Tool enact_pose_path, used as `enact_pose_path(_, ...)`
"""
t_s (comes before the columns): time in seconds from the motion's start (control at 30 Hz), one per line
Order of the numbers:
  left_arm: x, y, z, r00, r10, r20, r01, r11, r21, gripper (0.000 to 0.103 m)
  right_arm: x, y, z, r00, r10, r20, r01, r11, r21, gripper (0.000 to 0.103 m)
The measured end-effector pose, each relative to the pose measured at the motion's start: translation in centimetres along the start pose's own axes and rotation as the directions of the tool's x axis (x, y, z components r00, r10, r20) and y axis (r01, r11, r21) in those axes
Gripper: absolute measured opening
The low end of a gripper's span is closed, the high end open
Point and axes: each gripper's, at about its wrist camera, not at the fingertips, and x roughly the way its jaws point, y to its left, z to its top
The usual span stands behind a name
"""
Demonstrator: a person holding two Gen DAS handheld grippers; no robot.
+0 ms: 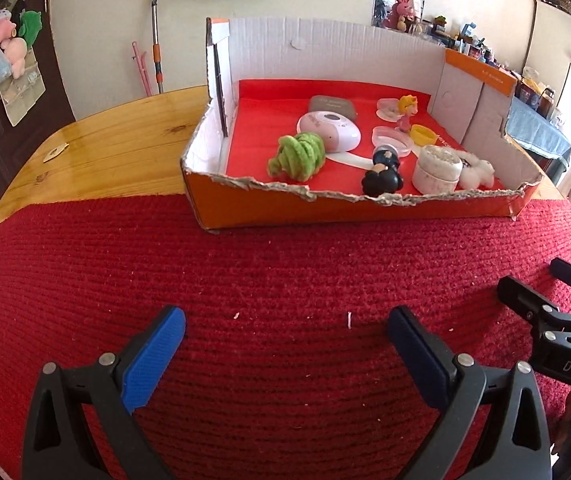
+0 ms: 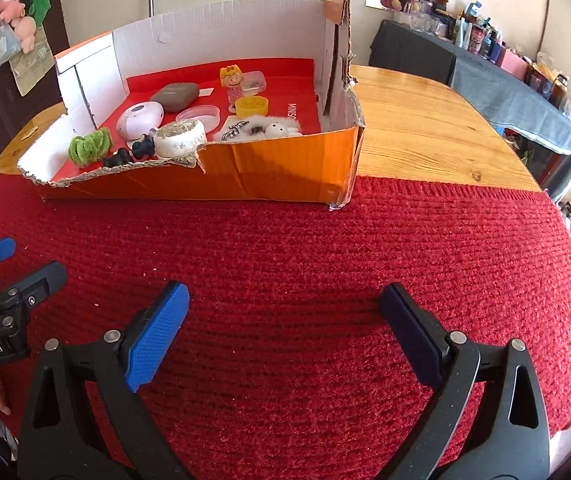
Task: Organize objects
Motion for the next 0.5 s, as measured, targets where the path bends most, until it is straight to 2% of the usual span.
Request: enact_pose_path(0.5, 0.12, -0.11, -0.03, 1.0, 0.024, 0.012, -0.024, 1.0, -0.011, 0.103, -0.04, -0.05, -0.16, 1.0, -0.004, 0.005, 0.004, 1.0, 0.002, 0.103)
